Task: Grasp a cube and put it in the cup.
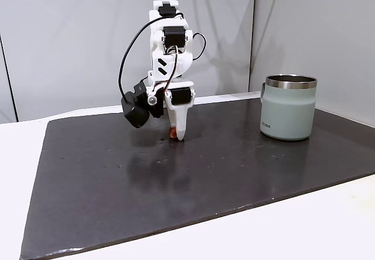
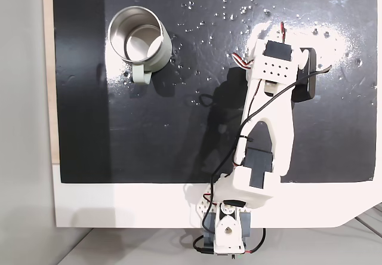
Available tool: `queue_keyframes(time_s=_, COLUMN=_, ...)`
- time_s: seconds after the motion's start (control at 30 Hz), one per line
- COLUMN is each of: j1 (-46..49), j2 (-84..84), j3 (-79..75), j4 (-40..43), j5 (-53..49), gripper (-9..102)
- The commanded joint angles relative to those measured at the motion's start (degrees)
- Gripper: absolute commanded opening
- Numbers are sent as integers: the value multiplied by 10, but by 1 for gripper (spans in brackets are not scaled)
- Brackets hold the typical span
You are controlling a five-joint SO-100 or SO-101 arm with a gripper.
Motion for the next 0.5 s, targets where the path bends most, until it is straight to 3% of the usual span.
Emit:
queue_keyframes(time_s=0.0, j1=7, j2=4, j3=-21, j4=9, j5=-2, gripper=5)
queue_keyframes(time_s=0.27, j1=-3, j2=69, j3=-25, j4=41, j5=12, gripper=5)
queue_keyframes(time_s=0.47, j1=-26, j2=142, j3=-98, j4=127, j5=37, gripper=5)
